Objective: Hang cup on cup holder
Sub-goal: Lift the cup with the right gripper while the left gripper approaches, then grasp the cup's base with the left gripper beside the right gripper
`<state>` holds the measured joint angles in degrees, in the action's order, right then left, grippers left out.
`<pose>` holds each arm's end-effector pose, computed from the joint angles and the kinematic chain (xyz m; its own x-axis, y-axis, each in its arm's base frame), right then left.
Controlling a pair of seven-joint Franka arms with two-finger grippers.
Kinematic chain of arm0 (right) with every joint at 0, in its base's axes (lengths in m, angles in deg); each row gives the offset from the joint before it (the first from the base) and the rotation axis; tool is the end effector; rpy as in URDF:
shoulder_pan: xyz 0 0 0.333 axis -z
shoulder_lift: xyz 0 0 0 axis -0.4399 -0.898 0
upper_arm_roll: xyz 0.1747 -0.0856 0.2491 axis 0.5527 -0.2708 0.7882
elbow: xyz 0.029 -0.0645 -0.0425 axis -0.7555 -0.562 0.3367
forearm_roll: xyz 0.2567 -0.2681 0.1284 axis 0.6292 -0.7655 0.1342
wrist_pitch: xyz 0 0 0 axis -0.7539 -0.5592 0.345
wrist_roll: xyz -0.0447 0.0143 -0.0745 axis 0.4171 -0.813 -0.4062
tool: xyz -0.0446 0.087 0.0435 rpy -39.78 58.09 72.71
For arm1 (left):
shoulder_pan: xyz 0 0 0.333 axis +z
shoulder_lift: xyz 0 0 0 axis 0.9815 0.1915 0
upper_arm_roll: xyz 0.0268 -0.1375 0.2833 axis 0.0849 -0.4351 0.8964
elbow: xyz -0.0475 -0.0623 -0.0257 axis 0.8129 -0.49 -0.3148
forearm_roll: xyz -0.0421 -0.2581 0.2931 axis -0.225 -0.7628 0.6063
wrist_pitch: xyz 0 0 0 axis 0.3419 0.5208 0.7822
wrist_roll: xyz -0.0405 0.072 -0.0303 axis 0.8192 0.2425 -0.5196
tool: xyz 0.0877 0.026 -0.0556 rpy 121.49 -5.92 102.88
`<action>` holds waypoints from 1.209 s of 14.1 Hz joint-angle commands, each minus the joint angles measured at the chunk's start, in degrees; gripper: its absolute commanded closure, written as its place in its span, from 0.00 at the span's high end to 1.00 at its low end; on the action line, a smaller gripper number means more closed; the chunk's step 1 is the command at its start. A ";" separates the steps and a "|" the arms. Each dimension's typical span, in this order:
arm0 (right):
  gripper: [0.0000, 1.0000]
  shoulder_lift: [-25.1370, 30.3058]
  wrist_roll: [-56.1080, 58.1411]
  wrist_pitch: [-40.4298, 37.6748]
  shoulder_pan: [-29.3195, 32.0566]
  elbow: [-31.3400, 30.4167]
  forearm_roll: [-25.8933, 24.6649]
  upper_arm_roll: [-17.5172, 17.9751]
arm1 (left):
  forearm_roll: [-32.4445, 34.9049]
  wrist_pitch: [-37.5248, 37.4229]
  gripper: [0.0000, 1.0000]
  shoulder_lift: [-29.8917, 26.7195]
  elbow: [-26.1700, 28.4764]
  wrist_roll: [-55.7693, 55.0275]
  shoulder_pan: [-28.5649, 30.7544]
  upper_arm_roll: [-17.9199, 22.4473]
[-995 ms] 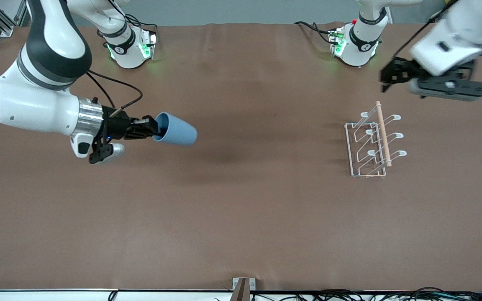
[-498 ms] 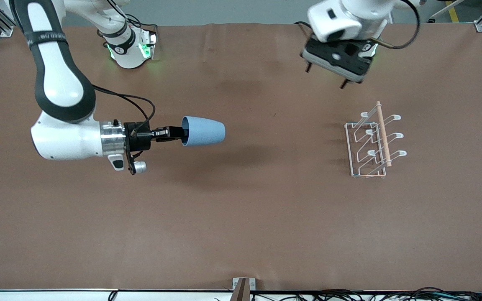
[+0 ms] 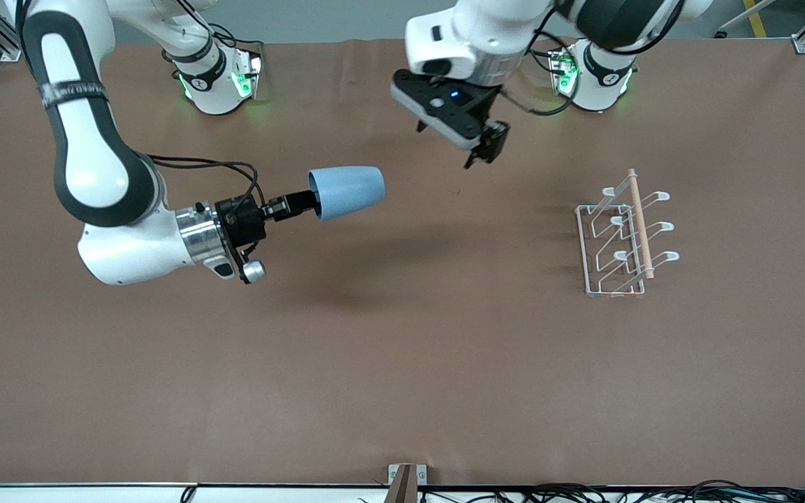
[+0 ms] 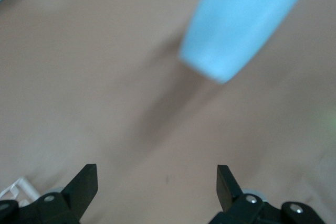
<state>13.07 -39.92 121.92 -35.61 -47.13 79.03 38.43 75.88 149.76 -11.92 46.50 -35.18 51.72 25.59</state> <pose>0.5959 0.2602 0.4032 0.8461 0.2820 -0.4523 -0.3844 -0.2651 -0.8843 0.4629 -0.4541 0.6077 0.7464 -0.6367 0.1937 -0.6622 -0.7396 0.1202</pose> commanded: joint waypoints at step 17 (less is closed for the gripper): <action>0.05 -2.07 3.48 -1.74 0.45 0.41 2.43 0.01 | 4.89 17.64 1.00 10.30 -6.85 3.03 -4.93 0.68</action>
<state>10.80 -37.89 120.91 -35.57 -46.12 80.53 38.32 78.62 167.50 -2.78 41.84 -32.87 47.95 26.07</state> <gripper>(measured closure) 0.952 0.000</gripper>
